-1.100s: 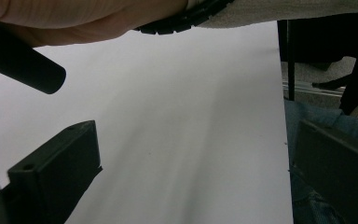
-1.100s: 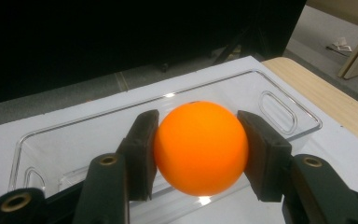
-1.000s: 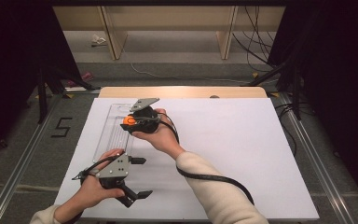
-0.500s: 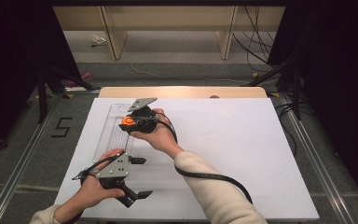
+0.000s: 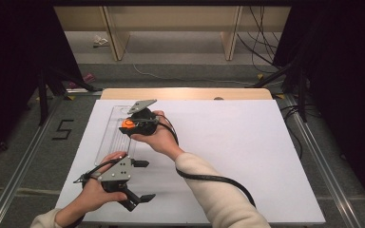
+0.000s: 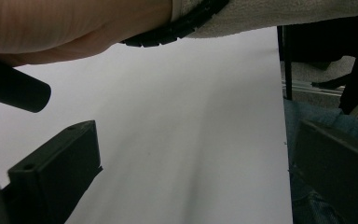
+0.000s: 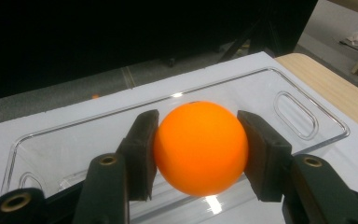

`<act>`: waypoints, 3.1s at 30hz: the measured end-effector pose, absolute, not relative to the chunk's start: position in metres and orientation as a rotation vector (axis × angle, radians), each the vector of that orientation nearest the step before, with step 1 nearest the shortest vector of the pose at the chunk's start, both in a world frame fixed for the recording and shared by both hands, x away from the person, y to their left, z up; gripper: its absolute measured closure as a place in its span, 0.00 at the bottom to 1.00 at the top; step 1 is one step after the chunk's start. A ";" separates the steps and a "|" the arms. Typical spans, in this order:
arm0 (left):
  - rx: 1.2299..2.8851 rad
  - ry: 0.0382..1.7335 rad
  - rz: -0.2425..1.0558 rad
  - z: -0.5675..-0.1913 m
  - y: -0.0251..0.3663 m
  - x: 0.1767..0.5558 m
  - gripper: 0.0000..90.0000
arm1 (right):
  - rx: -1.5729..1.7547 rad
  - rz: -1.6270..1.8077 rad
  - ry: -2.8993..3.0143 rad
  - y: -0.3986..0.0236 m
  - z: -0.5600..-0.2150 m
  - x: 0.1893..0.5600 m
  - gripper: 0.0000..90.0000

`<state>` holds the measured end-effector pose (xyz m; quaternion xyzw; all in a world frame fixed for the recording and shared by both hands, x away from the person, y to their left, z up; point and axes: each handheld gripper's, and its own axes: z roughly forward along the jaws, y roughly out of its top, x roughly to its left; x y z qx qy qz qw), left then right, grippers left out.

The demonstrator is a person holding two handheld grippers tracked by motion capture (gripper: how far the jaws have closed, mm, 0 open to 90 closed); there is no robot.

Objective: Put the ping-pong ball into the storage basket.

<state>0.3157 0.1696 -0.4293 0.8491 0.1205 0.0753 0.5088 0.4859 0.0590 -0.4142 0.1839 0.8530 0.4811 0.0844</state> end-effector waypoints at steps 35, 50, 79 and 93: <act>2.045 0.284 0.179 -0.429 0.170 0.316 0.01 | 0.503 1.411 2.612 0.080 -0.427 0.489 0.57; 2.046 0.284 0.180 -0.429 0.170 0.316 0.01 | 0.495 1.397 2.635 0.087 -0.431 0.491 0.57; 2.049 0.281 0.180 -0.429 0.170 0.316 0.01 | 0.498 1.361 2.690 0.095 -0.443 0.492 0.57; 2.048 0.282 0.180 -0.430 0.170 0.316 0.01 | 0.490 1.362 2.690 0.097 -0.444 0.491 0.57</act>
